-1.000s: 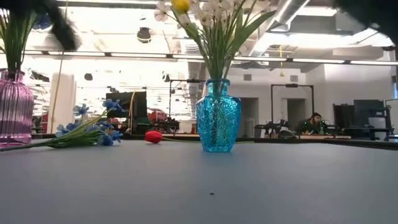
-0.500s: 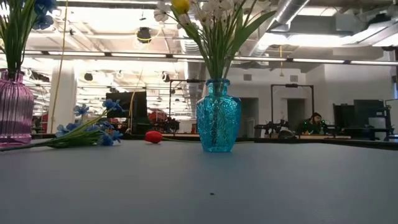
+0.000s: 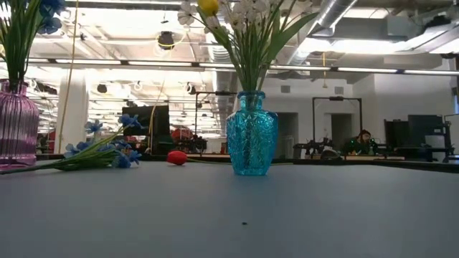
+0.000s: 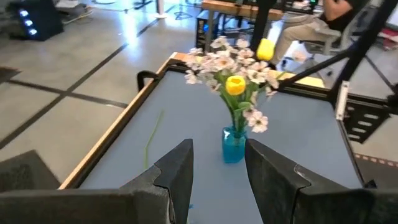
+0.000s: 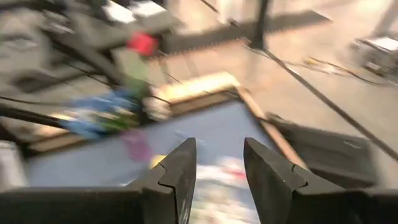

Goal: Sort flowers into vase by color
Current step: Put the red tulip into the purple vase

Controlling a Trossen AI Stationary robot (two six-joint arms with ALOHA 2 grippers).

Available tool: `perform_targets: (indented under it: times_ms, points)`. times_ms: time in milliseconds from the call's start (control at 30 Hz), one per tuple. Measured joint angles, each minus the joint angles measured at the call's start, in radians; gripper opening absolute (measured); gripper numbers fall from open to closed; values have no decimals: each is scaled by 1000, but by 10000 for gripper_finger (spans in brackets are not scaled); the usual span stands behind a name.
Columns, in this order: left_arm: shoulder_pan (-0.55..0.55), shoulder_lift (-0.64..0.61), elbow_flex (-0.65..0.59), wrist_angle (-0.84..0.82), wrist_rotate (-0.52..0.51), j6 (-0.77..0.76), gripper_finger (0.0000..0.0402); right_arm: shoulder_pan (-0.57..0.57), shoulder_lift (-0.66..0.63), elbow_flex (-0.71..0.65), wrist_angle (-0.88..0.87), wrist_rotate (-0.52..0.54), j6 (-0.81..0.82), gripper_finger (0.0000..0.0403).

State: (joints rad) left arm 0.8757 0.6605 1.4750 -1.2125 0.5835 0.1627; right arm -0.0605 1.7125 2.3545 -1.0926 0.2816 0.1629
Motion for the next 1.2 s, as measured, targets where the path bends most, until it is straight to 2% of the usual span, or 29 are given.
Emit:
perform_targets:
  times_ms: [100,300,400,500,700,833,1000,1200]
  points:
    - [0,0,0,0,-31,-46,132,-231,-17,-31,-55,-175,-110,164]
    - [0,0,0,0,-93,-129,132,-658,33,-152,-32,-677,-315,182]
    - [0,0,0,0,-155,-194,132,-801,76,-244,-31,-787,-413,187]
    - [0,0,0,0,-198,-253,132,-862,108,-349,-33,-833,-512,188]
    - [0,0,0,0,-224,-318,132,-856,175,-592,-22,-842,-713,188]
    - [0,0,0,0,-253,-349,132,-836,200,-726,68,-838,-771,180]
    - [0,0,0,0,-304,-387,132,-798,207,-861,263,-831,-804,176]
    - [0,0,0,0,-322,-413,132,-755,206,-972,450,-701,-867,176]
